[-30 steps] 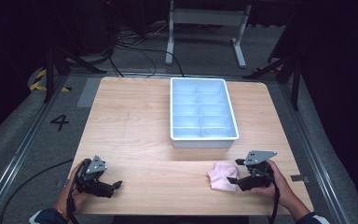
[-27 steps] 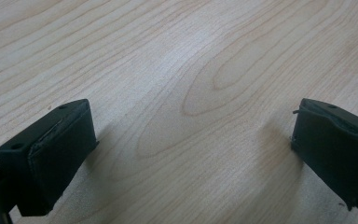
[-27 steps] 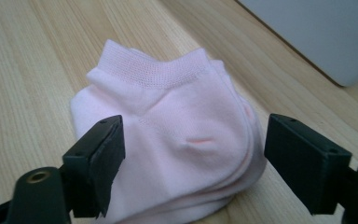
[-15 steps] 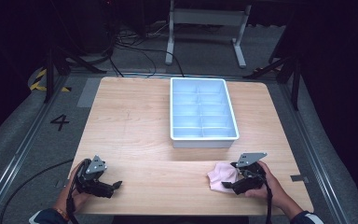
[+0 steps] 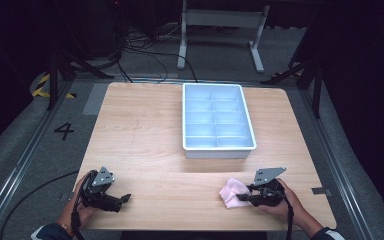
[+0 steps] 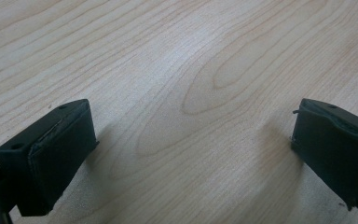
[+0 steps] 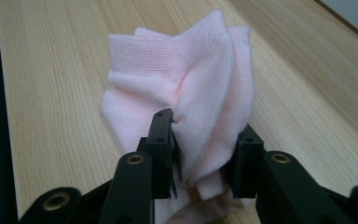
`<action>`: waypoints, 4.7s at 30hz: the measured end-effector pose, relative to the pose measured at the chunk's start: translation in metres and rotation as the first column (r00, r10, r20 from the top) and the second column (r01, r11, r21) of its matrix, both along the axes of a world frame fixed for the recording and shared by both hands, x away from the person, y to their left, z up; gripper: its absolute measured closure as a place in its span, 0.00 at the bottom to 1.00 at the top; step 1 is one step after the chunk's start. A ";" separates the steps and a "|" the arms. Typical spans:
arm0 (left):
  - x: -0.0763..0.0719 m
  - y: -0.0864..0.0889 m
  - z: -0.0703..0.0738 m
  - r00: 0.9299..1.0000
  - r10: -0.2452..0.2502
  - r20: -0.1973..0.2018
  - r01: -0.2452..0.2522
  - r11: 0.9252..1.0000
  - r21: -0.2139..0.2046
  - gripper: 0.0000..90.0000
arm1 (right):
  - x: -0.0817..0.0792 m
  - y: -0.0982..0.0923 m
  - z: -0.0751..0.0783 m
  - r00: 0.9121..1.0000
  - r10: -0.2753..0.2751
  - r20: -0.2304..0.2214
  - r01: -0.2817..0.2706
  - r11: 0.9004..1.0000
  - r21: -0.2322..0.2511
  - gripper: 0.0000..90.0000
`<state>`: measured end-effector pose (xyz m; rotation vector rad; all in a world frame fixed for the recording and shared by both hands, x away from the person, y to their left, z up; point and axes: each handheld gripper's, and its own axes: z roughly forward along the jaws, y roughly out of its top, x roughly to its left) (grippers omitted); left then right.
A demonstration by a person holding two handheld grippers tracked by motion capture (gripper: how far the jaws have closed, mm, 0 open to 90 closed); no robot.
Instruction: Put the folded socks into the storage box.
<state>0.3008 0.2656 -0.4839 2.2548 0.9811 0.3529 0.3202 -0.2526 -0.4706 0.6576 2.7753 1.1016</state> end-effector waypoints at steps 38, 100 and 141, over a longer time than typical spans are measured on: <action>0.000 0.000 0.000 1.000 0.001 0.000 -0.001 1.000 -0.001 0.00 | -0.003 -0.032 0.028 0.988 -0.081 0.133 0.063 0.989 0.131 0.84; 0.000 0.000 0.000 1.000 -0.005 -0.001 0.005 1.000 0.000 0.00 | 0.065 -0.039 0.103 0.931 -0.189 0.312 0.146 0.977 0.155 0.83; 0.000 0.000 0.000 1.000 -0.005 0.000 0.005 1.000 -0.001 0.00 | 0.160 0.020 0.075 0.938 -0.169 0.302 0.211 0.971 -0.111 0.84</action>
